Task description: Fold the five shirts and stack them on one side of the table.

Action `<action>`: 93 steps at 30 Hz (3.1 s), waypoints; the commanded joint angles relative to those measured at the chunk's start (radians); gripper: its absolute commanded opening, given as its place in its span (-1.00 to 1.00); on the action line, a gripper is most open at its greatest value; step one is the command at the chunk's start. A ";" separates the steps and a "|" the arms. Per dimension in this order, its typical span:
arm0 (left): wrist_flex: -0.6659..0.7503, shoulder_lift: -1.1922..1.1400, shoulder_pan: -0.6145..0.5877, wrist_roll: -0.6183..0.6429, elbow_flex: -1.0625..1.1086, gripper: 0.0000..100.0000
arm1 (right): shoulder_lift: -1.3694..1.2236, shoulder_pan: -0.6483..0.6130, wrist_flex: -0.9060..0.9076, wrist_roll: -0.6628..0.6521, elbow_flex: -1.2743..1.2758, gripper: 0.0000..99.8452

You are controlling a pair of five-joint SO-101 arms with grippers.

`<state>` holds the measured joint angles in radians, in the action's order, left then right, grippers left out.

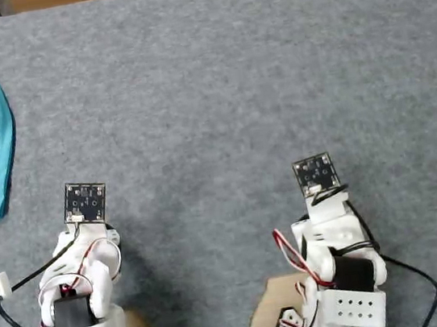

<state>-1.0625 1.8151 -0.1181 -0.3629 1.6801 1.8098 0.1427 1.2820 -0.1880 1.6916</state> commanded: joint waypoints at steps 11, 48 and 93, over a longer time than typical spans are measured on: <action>-0.002 0.001 0.011 -0.003 0.009 -0.96 | 0.041 -0.008 0.006 0.002 -0.001 -0.99; -0.002 0.001 0.011 -0.003 0.009 -0.96 | 0.041 -0.008 0.006 0.002 -0.001 -0.99; -0.002 0.001 0.046 -0.003 0.009 -0.96 | 0.041 -0.013 0.006 0.000 -0.001 -0.99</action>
<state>-1.0625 1.8151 -0.0813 -0.3629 1.6801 1.8098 0.1427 1.2820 -0.1880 1.6916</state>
